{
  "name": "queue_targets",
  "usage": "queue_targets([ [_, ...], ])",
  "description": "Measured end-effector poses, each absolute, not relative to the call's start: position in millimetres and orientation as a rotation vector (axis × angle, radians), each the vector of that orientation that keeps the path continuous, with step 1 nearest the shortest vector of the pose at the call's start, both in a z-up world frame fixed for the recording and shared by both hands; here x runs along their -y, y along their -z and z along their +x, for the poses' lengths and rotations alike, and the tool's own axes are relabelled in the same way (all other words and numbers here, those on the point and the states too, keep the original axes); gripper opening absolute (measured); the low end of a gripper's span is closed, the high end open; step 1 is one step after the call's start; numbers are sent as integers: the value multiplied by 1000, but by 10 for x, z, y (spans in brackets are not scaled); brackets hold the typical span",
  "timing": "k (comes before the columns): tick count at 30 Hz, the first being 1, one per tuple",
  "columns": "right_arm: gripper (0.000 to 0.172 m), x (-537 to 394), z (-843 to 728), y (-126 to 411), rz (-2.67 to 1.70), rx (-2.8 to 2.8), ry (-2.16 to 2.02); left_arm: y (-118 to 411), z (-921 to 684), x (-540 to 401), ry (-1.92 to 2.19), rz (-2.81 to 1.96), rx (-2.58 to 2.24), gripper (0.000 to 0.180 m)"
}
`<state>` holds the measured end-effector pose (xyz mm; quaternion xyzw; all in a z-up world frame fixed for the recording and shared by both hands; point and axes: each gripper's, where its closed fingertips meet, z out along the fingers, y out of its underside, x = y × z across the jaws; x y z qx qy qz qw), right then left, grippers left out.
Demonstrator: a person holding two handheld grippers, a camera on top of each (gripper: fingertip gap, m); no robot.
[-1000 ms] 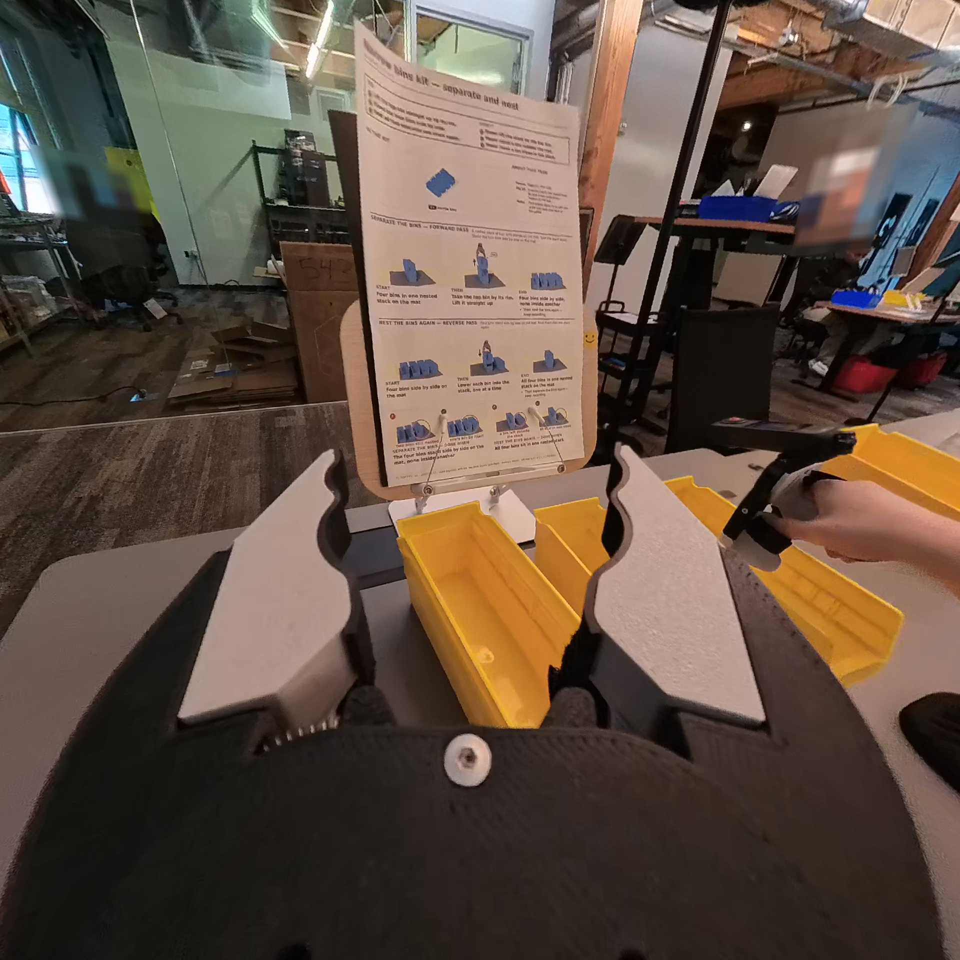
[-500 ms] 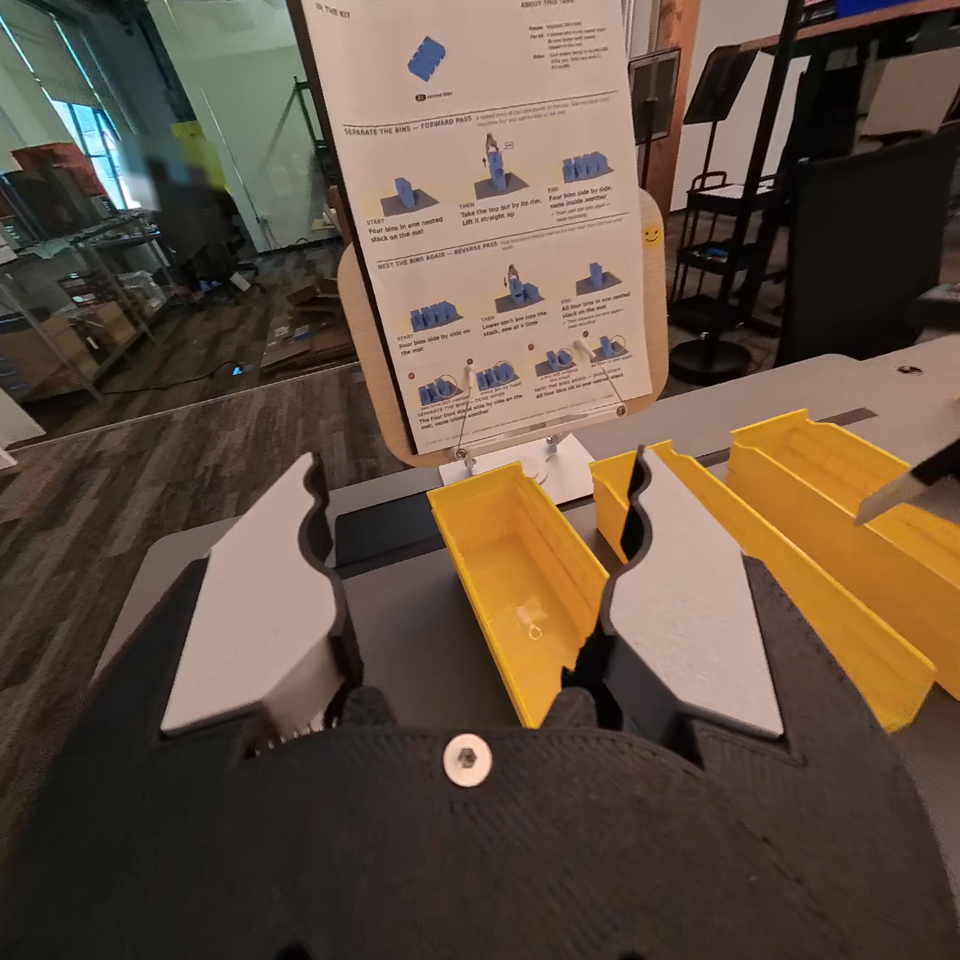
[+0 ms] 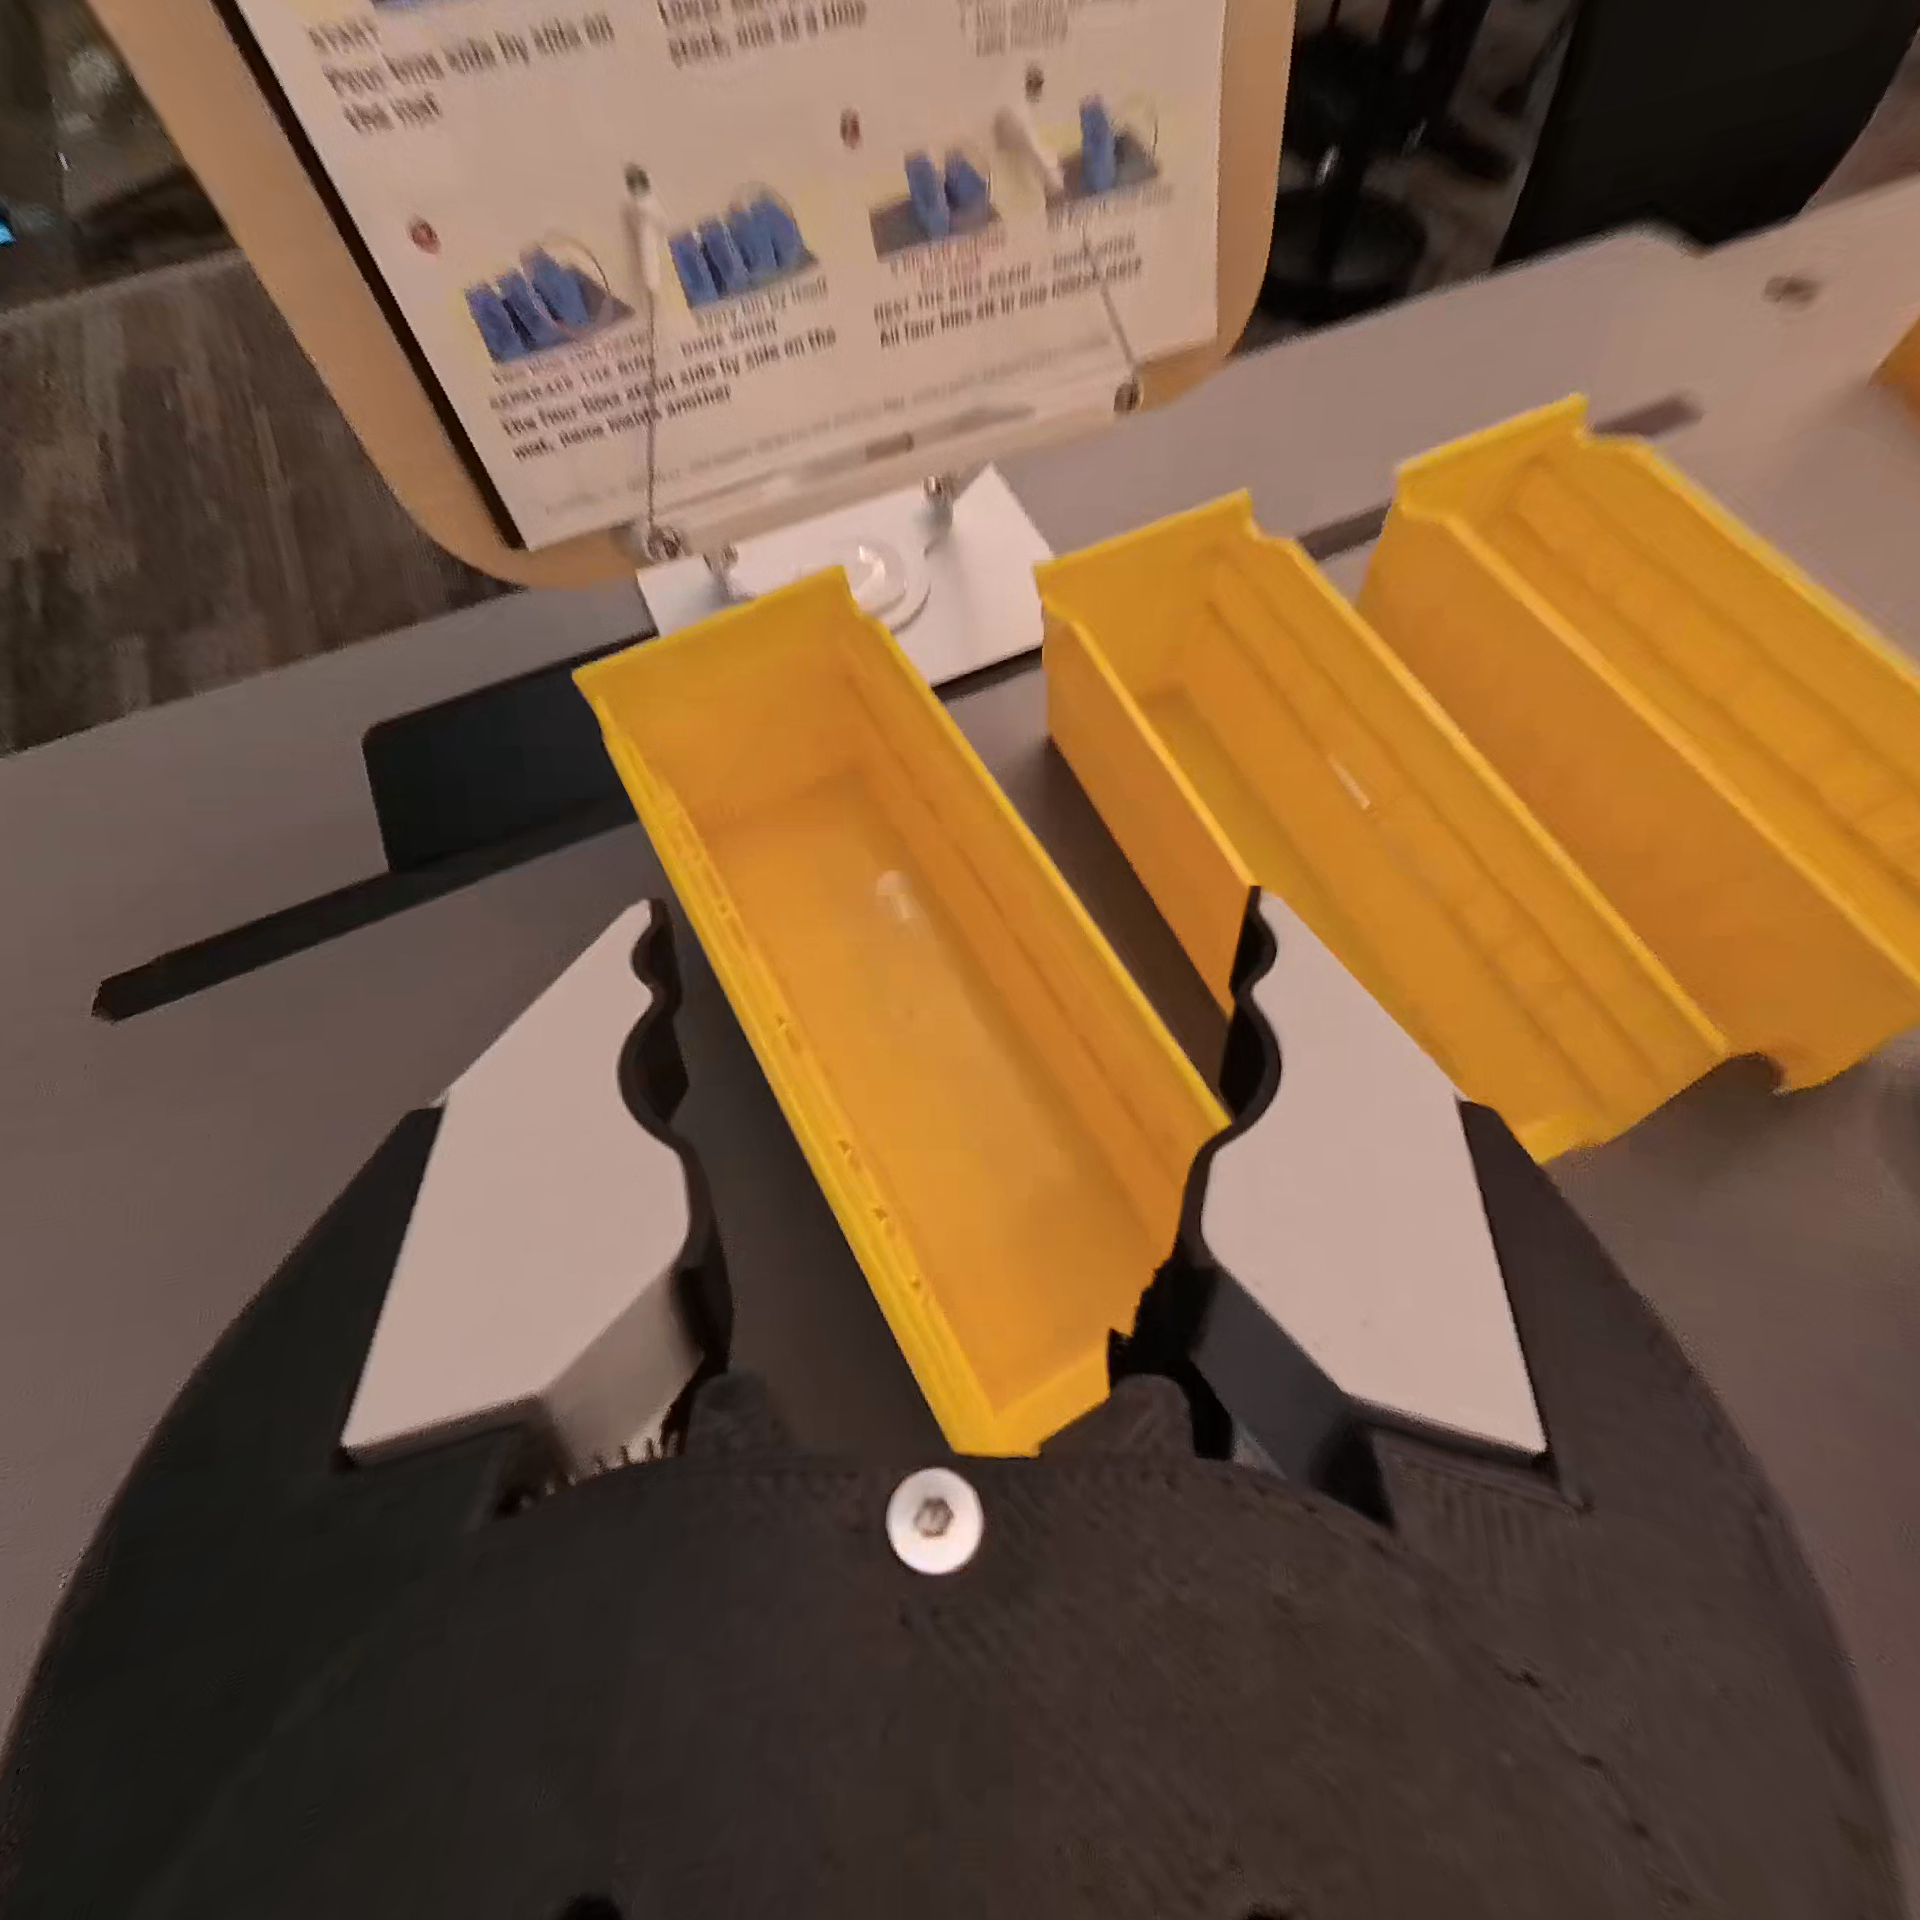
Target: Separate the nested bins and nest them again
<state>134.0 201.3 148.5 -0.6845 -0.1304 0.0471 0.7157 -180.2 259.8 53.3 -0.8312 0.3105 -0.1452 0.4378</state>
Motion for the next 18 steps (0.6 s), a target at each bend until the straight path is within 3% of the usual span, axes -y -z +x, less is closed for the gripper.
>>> queue_targets([
  [12,111,-2201,1480,-1139,-1655,269,-353,184,-1855,-2949,80,-2677,-639,135],
  [18,111,-2185,1536,-1180,-1647,242,-434,538,-1794,-3003,167,-2917,-424,136],
])
